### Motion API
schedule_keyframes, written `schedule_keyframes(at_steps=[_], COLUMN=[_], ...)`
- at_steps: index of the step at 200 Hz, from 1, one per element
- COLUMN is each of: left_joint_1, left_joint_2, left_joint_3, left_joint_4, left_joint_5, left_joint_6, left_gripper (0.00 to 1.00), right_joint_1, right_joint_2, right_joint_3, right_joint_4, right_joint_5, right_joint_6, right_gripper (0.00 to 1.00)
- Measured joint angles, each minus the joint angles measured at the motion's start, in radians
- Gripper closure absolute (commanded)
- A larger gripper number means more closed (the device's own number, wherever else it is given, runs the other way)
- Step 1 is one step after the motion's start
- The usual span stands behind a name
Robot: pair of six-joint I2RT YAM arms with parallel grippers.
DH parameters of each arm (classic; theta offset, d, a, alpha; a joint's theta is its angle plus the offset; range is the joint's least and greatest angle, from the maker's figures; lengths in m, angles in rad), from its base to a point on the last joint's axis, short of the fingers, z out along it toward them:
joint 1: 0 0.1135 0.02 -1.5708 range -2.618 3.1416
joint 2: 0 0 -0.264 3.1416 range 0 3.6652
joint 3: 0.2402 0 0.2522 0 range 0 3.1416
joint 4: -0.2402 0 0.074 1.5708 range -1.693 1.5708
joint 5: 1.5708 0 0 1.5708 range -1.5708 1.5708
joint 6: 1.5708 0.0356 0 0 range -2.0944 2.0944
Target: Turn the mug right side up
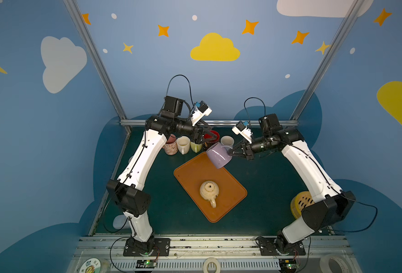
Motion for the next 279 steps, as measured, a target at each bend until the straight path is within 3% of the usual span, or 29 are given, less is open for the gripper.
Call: schedule_keyframes(at_steps=[35, 100, 158, 194, 242, 261, 279], left_joint_1=[-0.04, -0.055, -0.077, -0.104, -0.119, -0.119, -0.119], left_joint_2=[0.021, 0.196, 0.234, 0.234, 0.234, 0.234, 0.234], left_joint_3=[0.015, 0.206, 0.226, 0.227, 0.225, 0.225, 0.225], left_joint_4=[-0.039, -0.264, -0.377, -0.402, -0.403, -0.404, -0.405], left_joint_5=[0.019, 0.056, 0.059, 0.053, 0.04, 0.033, 0.029], left_joint_6=[0.084, 0.219, 0.28, 0.304, 0.318, 0.321, 0.323], left_gripper=[0.35, 0.32, 0.32, 0.4, 0.59, 0.6, 0.54], right_joint_1=[-0.002, -0.003, -0.007, -0.009, -0.009, -0.009, -0.01], right_joint_2=[0.049, 0.064, 0.065, 0.079, 0.101, 0.103, 0.103], right_joint_3=[0.0, 0.0, 0.002, 0.017, 0.021, 0.021, 0.021], right_joint_4=[-0.01, -0.027, -0.052, -0.073, -0.092, -0.092, -0.092], right_joint_5=[-0.05, -0.097, -0.118, -0.134, -0.142, -0.142, -0.142], right_joint_6=[-0.039, -0.081, -0.113, -0.121, -0.124, -0.124, -0.124], right_gripper=[1.0, 1.0, 1.0, 1.0, 1.0, 1.0, 1.0])
